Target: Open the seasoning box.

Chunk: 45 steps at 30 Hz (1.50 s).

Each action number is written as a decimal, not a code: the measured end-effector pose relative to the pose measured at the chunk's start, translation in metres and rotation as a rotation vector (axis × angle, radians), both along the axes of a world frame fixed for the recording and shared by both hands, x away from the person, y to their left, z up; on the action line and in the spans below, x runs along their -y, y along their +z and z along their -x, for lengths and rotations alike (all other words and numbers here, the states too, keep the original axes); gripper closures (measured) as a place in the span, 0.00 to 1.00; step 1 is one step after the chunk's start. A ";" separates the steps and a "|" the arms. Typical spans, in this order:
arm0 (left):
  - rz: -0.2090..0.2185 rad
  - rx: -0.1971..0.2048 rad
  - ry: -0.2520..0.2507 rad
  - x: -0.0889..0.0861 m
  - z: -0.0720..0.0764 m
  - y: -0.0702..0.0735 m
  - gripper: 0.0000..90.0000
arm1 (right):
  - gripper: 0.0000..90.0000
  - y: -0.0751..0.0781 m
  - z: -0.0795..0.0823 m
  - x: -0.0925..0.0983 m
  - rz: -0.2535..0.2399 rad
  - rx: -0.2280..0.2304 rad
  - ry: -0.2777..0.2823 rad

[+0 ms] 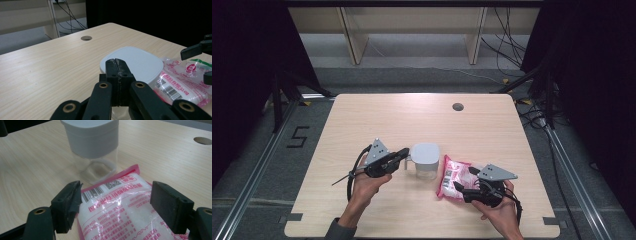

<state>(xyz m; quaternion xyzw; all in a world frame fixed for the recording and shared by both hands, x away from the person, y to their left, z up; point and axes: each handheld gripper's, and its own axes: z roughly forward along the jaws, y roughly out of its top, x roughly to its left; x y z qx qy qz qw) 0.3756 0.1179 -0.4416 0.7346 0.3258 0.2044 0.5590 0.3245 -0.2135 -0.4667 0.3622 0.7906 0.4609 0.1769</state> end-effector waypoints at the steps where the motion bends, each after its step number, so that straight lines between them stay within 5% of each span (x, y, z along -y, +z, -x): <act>1: 0.005 0.003 -0.008 0.001 -0.003 0.000 0.99 | 0.29 -0.001 -0.002 0.001 0.010 0.033 0.010; 10: -0.010 -0.012 -0.035 0.007 -0.013 -0.008 0.99 | 0.34 -0.001 0.000 0.000 0.012 0.028 0.022; 11: -0.004 -0.006 -0.043 0.007 -0.014 -0.009 0.99 | 0.35 -0.001 0.002 -0.002 0.000 -0.008 0.013; 14: -0.027 0.002 -0.033 0.007 -0.013 -0.007 0.98 | 0.38 0.000 0.001 -0.002 0.000 -0.014 0.024; 21: -0.023 0.003 -0.016 0.007 -0.012 -0.009 0.98 | 0.51 0.000 -0.009 -0.008 0.003 0.043 0.064; 22: 0.573 -0.065 0.098 0.049 -0.007 -0.008 0.98 | 0.58 0.001 -0.012 -0.012 -0.010 0.024 0.077; 24: 0.476 -0.024 0.101 0.041 -0.009 -0.010 0.98 | 0.65 0.004 -0.012 -0.017 -0.009 0.029 0.052; 27: 0.594 -0.017 0.113 0.048 -0.010 -0.009 0.98 | 0.74 0.008 -0.018 -0.022 0.002 0.059 0.065; 37: 0.602 -0.027 0.117 0.047 -0.010 -0.009 0.98 | 0.96 0.013 -0.034 -0.039 0.017 0.094 0.103; 45: 0.600 -0.043 0.120 0.045 -0.009 -0.008 0.98 | 1.00 0.015 -0.041 -0.046 0.013 0.082 0.102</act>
